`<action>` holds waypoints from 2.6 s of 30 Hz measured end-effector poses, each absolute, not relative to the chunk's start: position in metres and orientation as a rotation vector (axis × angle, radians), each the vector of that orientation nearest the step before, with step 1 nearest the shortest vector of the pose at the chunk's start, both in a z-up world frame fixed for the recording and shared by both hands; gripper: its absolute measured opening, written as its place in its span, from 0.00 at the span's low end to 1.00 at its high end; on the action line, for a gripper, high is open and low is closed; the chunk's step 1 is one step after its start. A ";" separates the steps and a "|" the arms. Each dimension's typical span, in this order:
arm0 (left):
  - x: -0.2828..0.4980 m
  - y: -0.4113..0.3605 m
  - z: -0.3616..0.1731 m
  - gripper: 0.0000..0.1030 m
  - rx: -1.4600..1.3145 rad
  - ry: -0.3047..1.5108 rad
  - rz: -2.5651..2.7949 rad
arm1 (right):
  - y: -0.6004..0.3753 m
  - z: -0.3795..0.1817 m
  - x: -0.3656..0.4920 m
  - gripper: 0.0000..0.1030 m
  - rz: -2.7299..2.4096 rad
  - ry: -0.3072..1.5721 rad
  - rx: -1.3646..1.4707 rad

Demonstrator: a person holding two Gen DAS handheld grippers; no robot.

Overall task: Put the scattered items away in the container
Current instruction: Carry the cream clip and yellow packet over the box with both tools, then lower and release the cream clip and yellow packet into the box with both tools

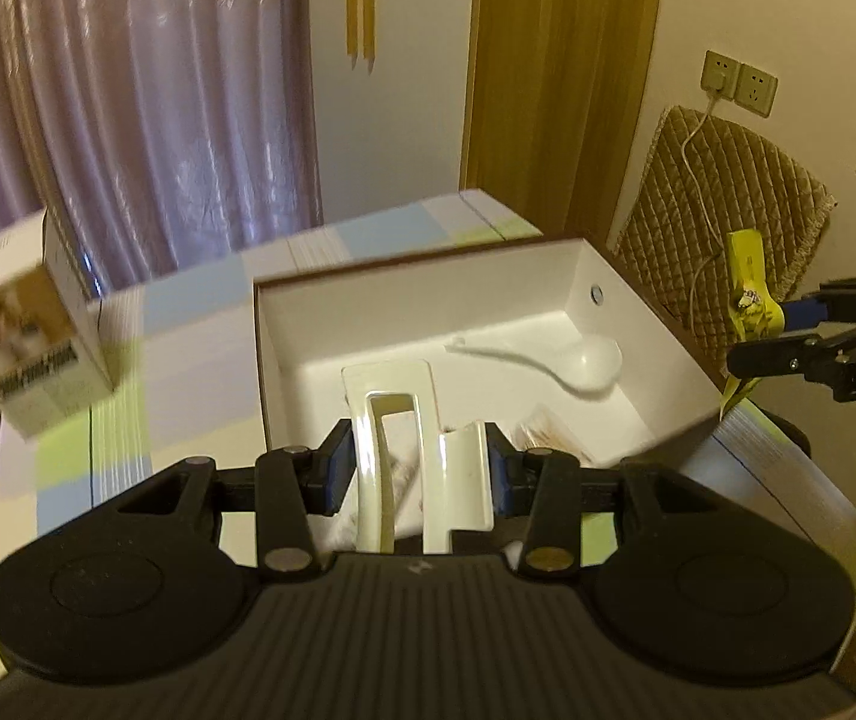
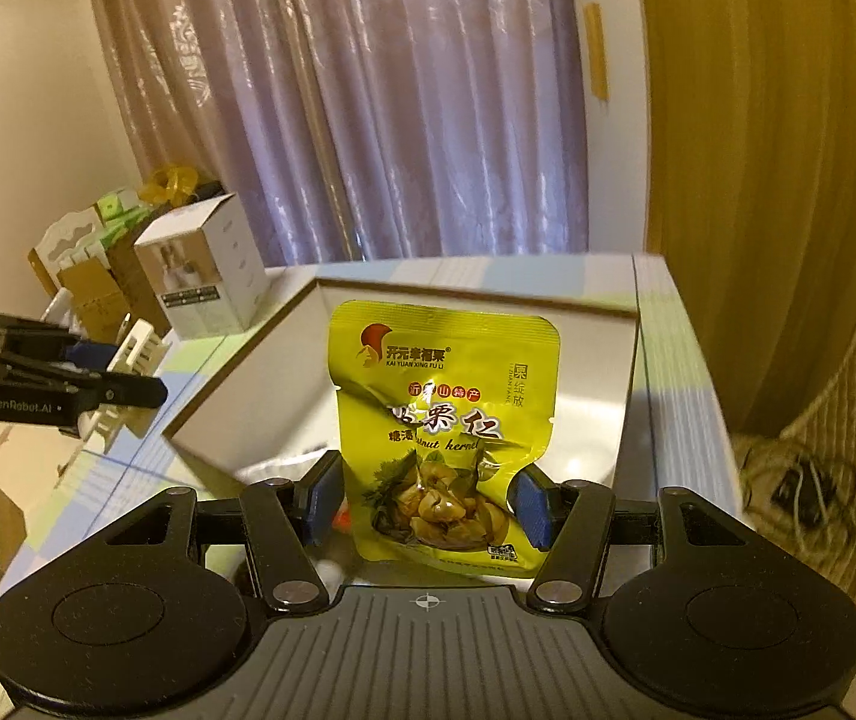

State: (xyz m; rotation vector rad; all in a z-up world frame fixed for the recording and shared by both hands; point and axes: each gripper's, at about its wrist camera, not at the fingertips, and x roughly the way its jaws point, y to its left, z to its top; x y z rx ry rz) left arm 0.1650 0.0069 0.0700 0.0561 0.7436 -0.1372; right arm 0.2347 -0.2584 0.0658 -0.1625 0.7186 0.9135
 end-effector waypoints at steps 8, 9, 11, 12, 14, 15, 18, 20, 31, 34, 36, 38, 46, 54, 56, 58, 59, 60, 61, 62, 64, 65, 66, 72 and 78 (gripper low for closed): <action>0.221 0.003 0.069 0.37 0.137 0.770 -0.177 | -0.227 0.049 0.275 0.59 0.970 0.748 -0.232; 0.226 0.002 0.067 0.37 0.148 0.774 -0.180 | -0.224 0.047 0.280 0.59 0.971 0.752 -0.239; 0.239 0.000 0.063 0.37 0.165 0.785 -0.186 | -0.219 0.043 0.289 0.59 0.974 0.758 -0.252; 0.244 -0.001 0.061 0.37 0.171 0.788 -0.189 | -0.215 0.041 0.293 0.59 0.976 0.760 -0.256; 0.254 -0.002 0.056 0.37 0.180 0.799 -0.192 | -0.210 0.038 0.300 0.59 0.981 0.766 -0.264; 0.258 -0.002 0.054 0.37 0.184 0.803 -0.193 | -0.207 0.037 0.302 0.59 0.983 0.768 -0.267; 0.267 -0.005 0.048 0.37 0.198 0.815 -0.202 | -0.199 0.034 0.310 0.59 0.992 0.773 -0.275; 0.272 -0.005 0.043 0.37 0.202 0.823 -0.206 | -0.193 0.032 0.313 0.59 0.999 0.775 -0.286; 0.297 -0.005 0.017 0.37 0.201 0.865 -0.207 | -0.167 0.011 0.325 0.59 1.025 0.801 -0.319; 0.302 -0.003 0.011 0.37 0.200 0.875 -0.209 | -0.162 0.005 0.329 0.59 1.031 0.809 -0.322; 0.306 -0.002 0.007 0.37 0.206 0.881 -0.210 | -0.159 0.001 0.331 0.59 1.033 0.816 -0.324; 0.309 -0.002 0.002 0.37 0.218 0.889 -0.213 | -0.155 -0.003 0.336 0.59 1.035 0.826 -0.323; 0.331 -0.001 -0.023 0.37 0.266 0.946 -0.195 | -0.144 -0.025 0.346 0.59 1.026 0.865 -0.318; 0.349 -0.007 -0.053 0.37 0.297 1.010 -0.161 | -0.137 -0.045 0.358 0.59 1.003 0.922 -0.310; 0.350 -0.007 -0.056 0.39 0.296 1.013 -0.161 | -0.137 -0.049 0.360 0.59 1.001 0.934 -0.311; 0.350 -0.007 -0.055 0.42 0.295 1.010 -0.160 | -0.136 -0.052 0.361 0.59 0.999 0.943 -0.315; 0.349 -0.006 -0.055 0.42 0.298 1.008 -0.157 | -0.136 -0.054 0.362 0.59 0.999 0.946 -0.316; 0.349 -0.005 -0.054 0.42 0.299 1.006 -0.153 | -0.135 -0.055 0.362 0.59 0.998 0.948 -0.317; 0.349 -0.005 -0.053 0.42 0.299 1.002 -0.150 | -0.134 -0.056 0.362 0.59 0.998 0.950 -0.319; 0.349 -0.004 -0.051 0.42 0.294 0.999 -0.148 | -0.133 -0.057 0.363 0.59 0.999 0.952 -0.320; 0.348 -0.002 -0.047 0.42 0.284 0.995 -0.147 | -0.130 -0.059 0.363 0.59 1.001 0.956 -0.323; 0.347 -0.001 -0.046 0.43 0.281 0.994 -0.146 | -0.129 -0.061 0.363 0.59 1.002 0.957 -0.326; 0.347 0.000 -0.044 0.44 0.281 0.992 -0.144 | -0.128 -0.062 0.363 0.59 1.004 0.959 -0.328; 0.340 0.006 -0.038 0.51 0.265 0.982 -0.120 | -0.118 -0.059 0.356 0.95 1.055 0.916 -0.352; 0.332 0.011 -0.025 0.59 0.245 0.953 -0.106 | -0.121 -0.048 0.352 1.00 1.052 0.883 -0.337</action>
